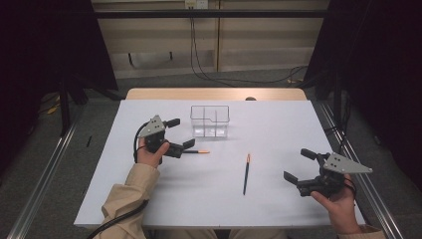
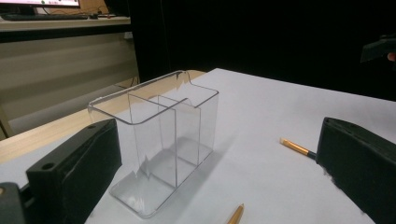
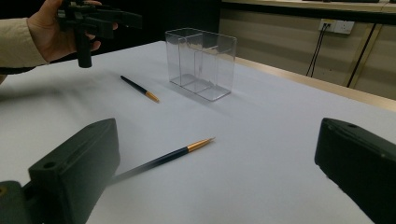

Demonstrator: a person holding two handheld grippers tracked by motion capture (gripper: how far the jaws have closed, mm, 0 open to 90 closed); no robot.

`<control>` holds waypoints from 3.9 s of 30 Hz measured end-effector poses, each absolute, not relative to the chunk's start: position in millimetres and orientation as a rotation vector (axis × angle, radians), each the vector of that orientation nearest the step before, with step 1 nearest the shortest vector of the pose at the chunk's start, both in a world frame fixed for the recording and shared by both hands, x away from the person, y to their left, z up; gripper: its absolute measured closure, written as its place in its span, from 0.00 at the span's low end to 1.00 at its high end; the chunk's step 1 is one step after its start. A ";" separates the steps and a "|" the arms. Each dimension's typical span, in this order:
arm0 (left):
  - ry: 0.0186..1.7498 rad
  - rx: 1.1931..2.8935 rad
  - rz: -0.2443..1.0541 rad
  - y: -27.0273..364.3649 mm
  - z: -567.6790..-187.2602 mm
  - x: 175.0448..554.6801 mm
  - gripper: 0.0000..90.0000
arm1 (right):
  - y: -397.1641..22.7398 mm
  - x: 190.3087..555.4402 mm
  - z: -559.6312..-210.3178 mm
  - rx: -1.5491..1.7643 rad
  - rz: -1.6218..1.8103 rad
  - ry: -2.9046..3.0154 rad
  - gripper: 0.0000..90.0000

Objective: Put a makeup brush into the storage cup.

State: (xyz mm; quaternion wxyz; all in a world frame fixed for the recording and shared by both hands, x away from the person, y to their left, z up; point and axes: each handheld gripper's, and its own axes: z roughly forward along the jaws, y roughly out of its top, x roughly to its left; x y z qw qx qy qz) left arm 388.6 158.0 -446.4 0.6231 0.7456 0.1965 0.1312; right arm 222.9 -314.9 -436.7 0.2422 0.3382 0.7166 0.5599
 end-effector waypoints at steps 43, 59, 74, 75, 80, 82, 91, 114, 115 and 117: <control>0.579 2.310 0.117 144.1 -442.2 411.9 0.00 | -314.7 223.4 -436.9 0.927 1.528 1.968 0.00; 0.587 2.547 0.085 133.4 -445.3 422.8 0.00 | -314.9 223.3 -436.9 0.926 1.531 1.966 0.00; 0.500 2.648 0.019 128.0 -446.3 424.2 0.34 | -315.7 223.3 -437.0 0.928 1.536 1.960 0.00; 0.497 2.656 0.014 128.1 -446.5 424.5 0.36 | -315.7 223.4 -437.0 0.929 1.536 1.961 0.00; 0.491 2.689 -0.023 127.7 -450.2 427.0 0.43 | -315.5 223.7 -437.5 0.929 1.534 1.968 0.00; 0.488 2.704 -0.045 127.6 -451.5 428.1 0.47 | -315.4 223.7 -437.5 0.930 1.535 1.968 0.00; 0.478 2.735 -0.050 123.8 -451.2 429.3 0.56 | -315.5 223.7 -437.8 0.929 1.534 1.976 0.00; 0.377 2.891 -0.082 105.0 -447.3 431.0 0.94 | -315.7 224.4 -439.0 0.931 1.523 1.991 0.00; 0.375 2.894 -0.091 105.2 -446.9 431.4 0.94 | -315.9 224.5 -439.2 0.936 1.523 1.990 0.00; 0.370 2.890 -0.089 105.4 -446.9 431.0 0.94 | -316.4 224.5 -439.3 0.937 1.526 1.985 0.00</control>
